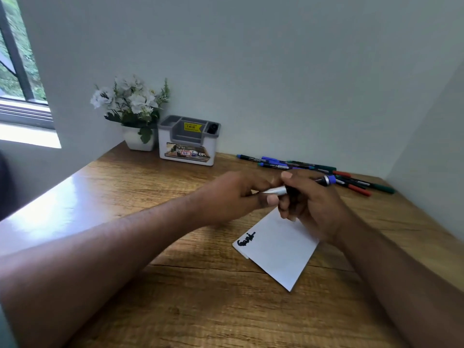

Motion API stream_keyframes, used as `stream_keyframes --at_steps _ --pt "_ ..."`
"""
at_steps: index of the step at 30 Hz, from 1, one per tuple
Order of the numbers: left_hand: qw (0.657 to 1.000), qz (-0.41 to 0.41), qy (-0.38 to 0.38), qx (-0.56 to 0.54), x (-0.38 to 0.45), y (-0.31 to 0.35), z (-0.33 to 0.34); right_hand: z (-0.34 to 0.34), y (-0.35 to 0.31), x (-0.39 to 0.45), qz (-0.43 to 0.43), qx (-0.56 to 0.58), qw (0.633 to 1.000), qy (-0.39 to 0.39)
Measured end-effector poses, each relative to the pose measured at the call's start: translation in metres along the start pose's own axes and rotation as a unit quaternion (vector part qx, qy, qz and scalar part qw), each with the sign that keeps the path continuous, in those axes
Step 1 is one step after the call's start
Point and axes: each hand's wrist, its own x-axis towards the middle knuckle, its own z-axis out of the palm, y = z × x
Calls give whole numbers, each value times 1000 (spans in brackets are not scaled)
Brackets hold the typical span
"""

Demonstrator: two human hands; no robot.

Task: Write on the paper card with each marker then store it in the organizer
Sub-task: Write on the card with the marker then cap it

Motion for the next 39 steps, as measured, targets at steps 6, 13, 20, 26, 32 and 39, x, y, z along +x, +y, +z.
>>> stream_keyframes --at_steps 6,13,20,26,32,39 --pt "995 -102 4 23 -4 -19 -9 -21 2 -8 50 90 995 12" --pt "984 -80 -108 119 4 -33 -6 -10 9 -2 51 -38 998 -29" --pt "986 -102 -106 80 6 -33 -5 -7 14 -6 26 -93 994 -60" --pt "988 -110 -96 50 6 -35 -5 -6 14 -9 15 -137 988 -68" --pt "988 -108 -102 48 6 -34 -5 -4 14 -10 9 -167 983 -73" --pt "988 -102 -109 43 6 -36 -5 -2 11 -10 1 -190 977 -101"
